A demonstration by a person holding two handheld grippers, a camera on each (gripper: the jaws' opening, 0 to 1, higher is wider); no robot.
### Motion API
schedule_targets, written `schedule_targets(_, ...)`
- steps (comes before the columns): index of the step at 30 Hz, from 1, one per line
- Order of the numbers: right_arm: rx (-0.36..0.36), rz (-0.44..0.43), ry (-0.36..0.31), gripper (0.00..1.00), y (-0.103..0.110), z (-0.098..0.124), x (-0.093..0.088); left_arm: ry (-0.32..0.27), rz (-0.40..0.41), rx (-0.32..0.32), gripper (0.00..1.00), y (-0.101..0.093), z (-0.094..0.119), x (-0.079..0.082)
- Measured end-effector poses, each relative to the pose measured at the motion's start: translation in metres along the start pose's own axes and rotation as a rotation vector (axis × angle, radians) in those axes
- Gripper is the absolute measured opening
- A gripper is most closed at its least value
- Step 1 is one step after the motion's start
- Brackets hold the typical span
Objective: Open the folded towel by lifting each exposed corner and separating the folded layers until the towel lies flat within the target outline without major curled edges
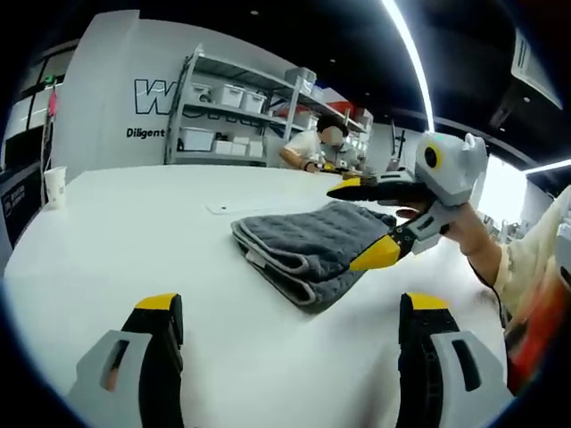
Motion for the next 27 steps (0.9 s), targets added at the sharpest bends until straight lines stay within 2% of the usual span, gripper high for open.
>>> schedule_targets(1, 0.021, 0.006, 0.0, 0.68, 0.005, -0.005, 0.002, -0.001, -0.001, 0.0, 0.99, 0.0, 0.0, 0.0)
schedule_targets(3, 0.019, 0.008, -0.001, 0.66, 0.006, -0.012, 0.003, -0.003, -0.003, 0.002, 0.99, 0.0, 0.001, 0.001)
schedule_targets(7, 0.013, 0.008, -0.023, 0.48, 0.007, -0.021, 0.007, -0.005, -0.003, 0.0, 0.99, -0.001, 0.002, 0.001)
schedule_targets(11, 0.04, 0.014, -0.01, 0.41, 0.016, -0.032, 0.006, -0.006, -0.002, -0.003, 0.99, -0.002, 0.002, 0.001)
schedule_targets(14, 0.055, 0.006, -0.026, 0.26, 0.021, -0.038, 0.006, -0.006, 0.0, 0.0, 0.99, -0.002, 0.003, 0.002)
schedule_targets(16, 0.063, -0.018, -0.03, 0.1, 0.023, -0.04, 0.004, -0.006, 0.001, -0.002, 0.99, -0.002, 0.003, 0.002)
schedule_targets(22, 0.085, -0.037, -0.023, 0.02, 0.028, -0.041, -0.002, -0.005, 0.002, 0.001, 0.99, -0.001, 0.004, 0.002)
schedule_targets(27, 0.047, -0.062, -0.049, 0.0, 0.014, -0.031, 0.001, -0.002, 0.003, 0.002, 0.99, 0.0, 0.003, 0.002)
Point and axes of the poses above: the point that each gripper's makers call its tool centre point, and the gripper's own axes: z roughly backward along the fingers, y roughly to its left, x roughly out of its top, the point moved 2 cm from there along z, roughly backward along the fingers, and after that the axes turned 15 degrees about z, right-handed, at the moved point
